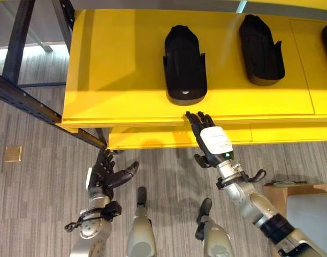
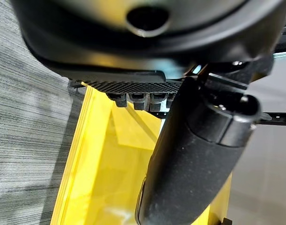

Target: Move parts from the plastic box to the shelf.

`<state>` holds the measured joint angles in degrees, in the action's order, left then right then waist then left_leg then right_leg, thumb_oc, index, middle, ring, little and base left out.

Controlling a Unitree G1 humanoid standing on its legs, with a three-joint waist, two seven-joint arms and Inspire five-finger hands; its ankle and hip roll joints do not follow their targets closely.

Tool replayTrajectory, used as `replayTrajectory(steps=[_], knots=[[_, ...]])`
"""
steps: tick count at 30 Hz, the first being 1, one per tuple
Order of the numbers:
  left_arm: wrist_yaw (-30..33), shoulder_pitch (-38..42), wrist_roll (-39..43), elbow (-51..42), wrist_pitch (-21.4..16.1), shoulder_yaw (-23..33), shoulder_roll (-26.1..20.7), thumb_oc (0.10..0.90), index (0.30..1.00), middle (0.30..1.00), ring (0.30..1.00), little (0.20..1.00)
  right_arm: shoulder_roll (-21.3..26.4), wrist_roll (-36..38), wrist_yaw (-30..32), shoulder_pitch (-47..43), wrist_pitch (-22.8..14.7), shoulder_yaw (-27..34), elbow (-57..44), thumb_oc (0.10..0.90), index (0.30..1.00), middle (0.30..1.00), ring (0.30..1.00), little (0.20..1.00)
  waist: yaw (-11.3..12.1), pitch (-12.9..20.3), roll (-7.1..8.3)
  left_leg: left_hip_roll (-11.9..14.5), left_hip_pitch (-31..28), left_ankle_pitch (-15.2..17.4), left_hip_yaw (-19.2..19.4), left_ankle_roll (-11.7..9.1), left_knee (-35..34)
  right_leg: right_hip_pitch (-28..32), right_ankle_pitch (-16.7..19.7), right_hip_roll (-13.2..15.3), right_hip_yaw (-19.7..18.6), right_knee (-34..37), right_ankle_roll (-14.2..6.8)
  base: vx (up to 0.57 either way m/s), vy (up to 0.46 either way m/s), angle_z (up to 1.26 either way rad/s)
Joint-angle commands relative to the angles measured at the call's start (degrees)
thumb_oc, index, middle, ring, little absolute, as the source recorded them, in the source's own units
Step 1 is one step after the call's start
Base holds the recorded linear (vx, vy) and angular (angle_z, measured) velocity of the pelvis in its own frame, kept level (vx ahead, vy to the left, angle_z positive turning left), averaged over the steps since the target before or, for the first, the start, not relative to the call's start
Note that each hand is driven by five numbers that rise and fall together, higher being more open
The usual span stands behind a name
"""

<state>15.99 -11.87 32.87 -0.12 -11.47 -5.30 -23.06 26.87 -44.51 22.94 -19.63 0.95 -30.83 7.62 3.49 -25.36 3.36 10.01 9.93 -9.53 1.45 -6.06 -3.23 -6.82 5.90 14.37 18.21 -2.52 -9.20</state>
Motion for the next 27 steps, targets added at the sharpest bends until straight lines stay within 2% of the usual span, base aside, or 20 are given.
replayTrajectory(steps=[1, 13, 27], knots=[[0.7, -0.9, -2.14, -5.97, -6.42, 3.75, -1.0, 0.9, 1.0, 1.0, 1.0, 1.0, -2.52, 1.89, 2.97, -7.15, -1.95, -0.79, -1.97, 0.9, 1.0, 1.0, 1.0, 1.0, 0.91, 3.51, 2.42, 3.08, -4.09, 7.15, -0.04, -0.06, 1.77, -4.02, 2.07, 4.97, -2.78, -4.26, -2.79, 0.0, 0.0, 0.0], [0.54, -0.07, -1.5, -6.08, -6.6, 3.2, -1.37, 0.9, 1.0, 1.0, 1.0, 1.0, -4.4, 1.43, 3.54, -11.62, -0.39, -2.49, 3.35, 0.9, 1.0, 1.0, 1.0, 1.0, 2.2, 3.01, 2.45, 2.89, -3.43, 6.94, -0.62, 0.0, 1.74, -3.98, 2.16, 5.12, -2.16, -4.34, -2.74, 0.0, 0.002, 0.02], [0.17, 0.25, -1.21, -5.63, -6.62, 2.72, -1.67, 0.9, 1.0, 1.0, 1.0, 1.0, -5.96, 2.25, 4.3, -12.04, 1.58, -2.94, 11.85, 0.9, 1.0, 1.0, 1.0, 1.0, 2.49, 2.14, 1.95, 2.89, -2.7, 6.95, -1.04, 0.03, 2.4, -4.65, 1.95, 5.29, -2.13, -5.26, -2.68, 0.0, 0.001, 0.01]])
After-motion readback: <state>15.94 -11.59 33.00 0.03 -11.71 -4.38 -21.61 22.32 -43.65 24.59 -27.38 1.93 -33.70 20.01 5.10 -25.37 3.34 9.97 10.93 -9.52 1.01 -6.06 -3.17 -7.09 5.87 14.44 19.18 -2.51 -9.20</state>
